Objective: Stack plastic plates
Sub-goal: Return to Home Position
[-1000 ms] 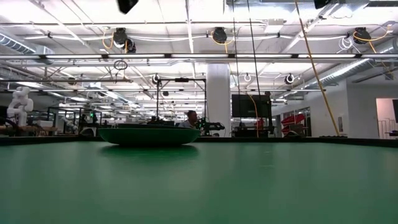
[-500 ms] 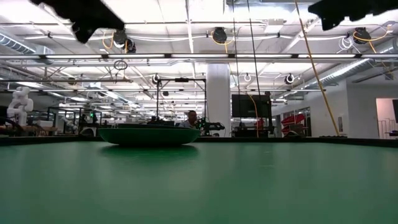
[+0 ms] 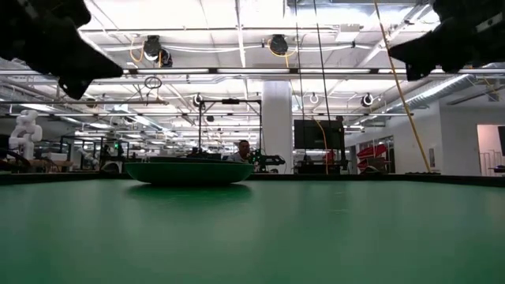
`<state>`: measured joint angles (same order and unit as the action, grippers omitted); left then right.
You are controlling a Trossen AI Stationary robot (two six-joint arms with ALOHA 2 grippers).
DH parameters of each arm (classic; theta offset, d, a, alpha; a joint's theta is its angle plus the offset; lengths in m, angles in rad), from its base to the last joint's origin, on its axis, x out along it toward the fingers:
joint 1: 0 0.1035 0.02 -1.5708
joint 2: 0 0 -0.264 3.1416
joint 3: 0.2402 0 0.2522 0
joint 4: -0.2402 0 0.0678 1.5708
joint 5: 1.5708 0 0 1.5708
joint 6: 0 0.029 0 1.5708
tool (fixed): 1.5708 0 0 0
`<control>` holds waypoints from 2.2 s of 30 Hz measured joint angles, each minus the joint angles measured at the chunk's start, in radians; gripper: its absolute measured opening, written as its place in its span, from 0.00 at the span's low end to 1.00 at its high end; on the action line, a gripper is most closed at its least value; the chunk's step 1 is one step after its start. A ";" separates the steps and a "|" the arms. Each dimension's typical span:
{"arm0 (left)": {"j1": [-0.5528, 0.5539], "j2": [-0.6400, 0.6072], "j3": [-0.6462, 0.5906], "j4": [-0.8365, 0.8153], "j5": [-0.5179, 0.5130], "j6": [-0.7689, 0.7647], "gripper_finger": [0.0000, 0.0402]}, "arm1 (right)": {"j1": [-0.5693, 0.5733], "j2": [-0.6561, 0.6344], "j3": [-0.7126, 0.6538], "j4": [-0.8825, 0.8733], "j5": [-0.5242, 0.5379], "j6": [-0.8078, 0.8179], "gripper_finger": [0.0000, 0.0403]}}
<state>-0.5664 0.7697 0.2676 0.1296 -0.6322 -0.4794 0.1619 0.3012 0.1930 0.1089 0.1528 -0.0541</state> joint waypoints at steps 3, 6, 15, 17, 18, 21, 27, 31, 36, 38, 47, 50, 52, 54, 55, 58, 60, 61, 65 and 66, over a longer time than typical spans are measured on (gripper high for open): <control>-0.013 -0.030 -0.030 0.004 -0.037 0.024 0.01 | 0.000 0.000 -0.046 0.049 0.001 0.008 0.00; -0.026 -0.051 -0.061 0.006 -0.055 0.036 0.01 | 0.000 0.000 -0.088 0.061 0.002 0.016 0.00; -0.065 -0.093 -0.191 0.165 -0.112 0.062 0.01 | -0.001 0.000 -0.172 0.133 0.005 0.046 0.00; -0.072 -0.095 -0.236 0.277 -0.117 0.089 0.01 | -0.001 0.001 -0.173 0.123 0.008 0.038 0.00; -0.077 -0.095 -0.256 0.329 -0.121 0.097 0.01 | -0.001 0.001 -0.173 0.126 0.009 0.035 0.00; -0.086 -0.097 -0.258 0.348 -0.130 0.122 0.01 | -0.004 0.000 -0.174 0.128 0.010 0.039 0.00; -0.103 -0.100 -0.258 0.428 -0.104 0.220 0.01 | -0.004 -0.002 -0.175 0.124 0.009 0.040 0.00; -0.104 -0.135 -0.258 0.443 -0.040 0.272 0.01 | -0.004 -0.002 -0.176 0.091 0.009 0.040 0.00; -0.095 -0.223 -0.258 0.419 -0.013 0.370 0.01 | -0.004 -0.002 -0.176 0.059 0.005 0.064 0.00; -0.080 -0.274 -0.258 0.405 0.009 0.417 0.01 | -0.004 -0.002 -0.176 0.059 0.004 0.065 0.00; 0.017 -0.560 -0.258 0.171 0.144 0.480 0.01 | -0.004 -0.062 -0.177 0.059 0.009 0.063 0.00; 0.050 -0.660 -0.258 0.082 0.196 0.479 0.01 | -0.004 -0.086 -0.177 0.059 0.010 0.047 0.00; 0.073 -0.721 -0.258 0.036 0.232 0.479 0.01 | -0.004 -0.100 -0.178 0.055 0.010 0.041 0.00; 0.094 -0.771 -0.258 0.003 0.266 0.483 0.01 | -0.004 -0.115 -0.178 0.045 0.009 0.040 0.00; 0.106 -0.765 -0.257 0.006 0.275 0.488 0.01 | -0.004 -0.123 -0.178 0.036 0.007 0.040 0.00; 0.141 -0.766 -0.258 -0.004 0.304 0.498 0.01 | -0.004 -0.144 -0.178 0.016 0.004 0.042 0.00; 0.170 -0.767 -0.258 -0.021 0.320 0.497 0.01 | -0.004 -0.164 -0.178 0.002 0.003 0.036 0.00; 0.184 -0.767 -0.258 -0.026 0.331 0.496 0.01 | -0.004 -0.172 -0.178 0.002 0.003 0.030 0.00; 0.238 -0.766 -0.258 -0.056 0.374 0.497 0.01 | -0.005 -0.228 -0.178 -0.053 -0.030 0.028 0.00; 0.250 -0.766 -0.258 -0.064 0.374 0.497 0.01 | -0.006 -0.241 -0.178 -0.063 -0.044 0.035 0.00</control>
<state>-0.3160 0.0036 0.0097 0.0656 -0.2581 0.0178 0.1555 0.0600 0.0151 0.0460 0.1088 -0.0187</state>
